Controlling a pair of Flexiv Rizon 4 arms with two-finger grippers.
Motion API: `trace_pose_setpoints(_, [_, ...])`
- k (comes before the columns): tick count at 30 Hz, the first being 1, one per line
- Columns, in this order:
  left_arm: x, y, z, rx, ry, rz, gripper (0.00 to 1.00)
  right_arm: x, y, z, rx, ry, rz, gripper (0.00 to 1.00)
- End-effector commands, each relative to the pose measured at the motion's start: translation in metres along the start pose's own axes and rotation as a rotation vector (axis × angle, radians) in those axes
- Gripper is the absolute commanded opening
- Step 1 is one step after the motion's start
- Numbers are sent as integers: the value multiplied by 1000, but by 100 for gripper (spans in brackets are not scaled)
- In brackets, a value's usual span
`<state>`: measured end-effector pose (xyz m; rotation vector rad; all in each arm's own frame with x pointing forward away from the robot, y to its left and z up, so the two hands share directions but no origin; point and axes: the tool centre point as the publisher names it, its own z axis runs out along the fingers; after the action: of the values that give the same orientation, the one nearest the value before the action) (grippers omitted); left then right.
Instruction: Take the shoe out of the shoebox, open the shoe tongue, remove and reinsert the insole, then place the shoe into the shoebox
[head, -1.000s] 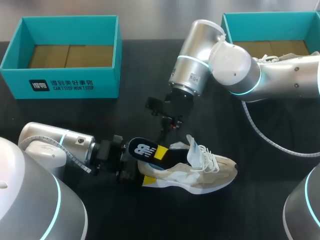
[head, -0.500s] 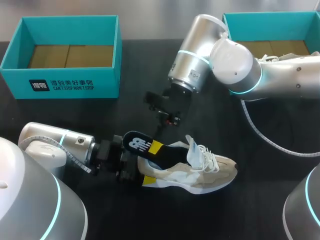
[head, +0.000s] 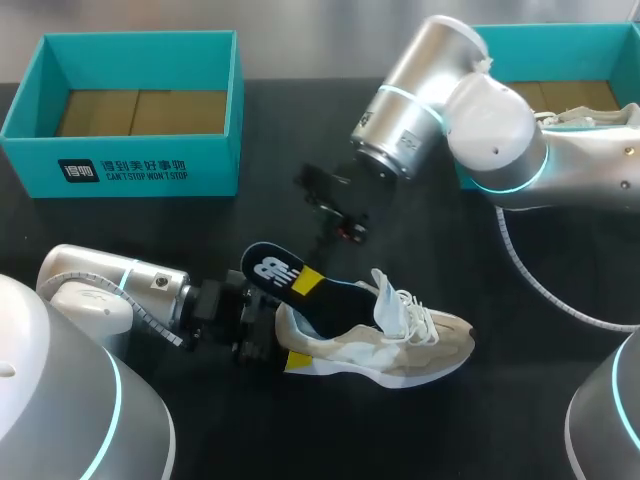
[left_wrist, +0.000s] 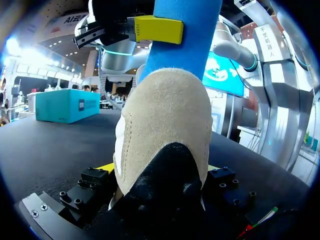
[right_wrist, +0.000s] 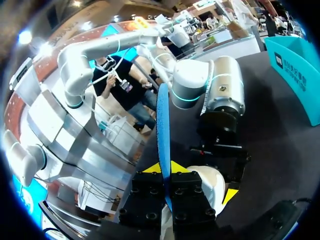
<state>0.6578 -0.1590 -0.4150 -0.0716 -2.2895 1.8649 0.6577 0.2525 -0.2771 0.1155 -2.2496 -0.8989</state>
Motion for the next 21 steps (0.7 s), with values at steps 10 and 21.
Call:
trace_pose_setpoints(10, [0,0,1,-1,0,1,0,10,31,-19,-158,-76,-22,0])
trace_pose_setpoints(21, [0,0,1,-1,0,1,0,39,76,-45,-355,-155,-49,0])
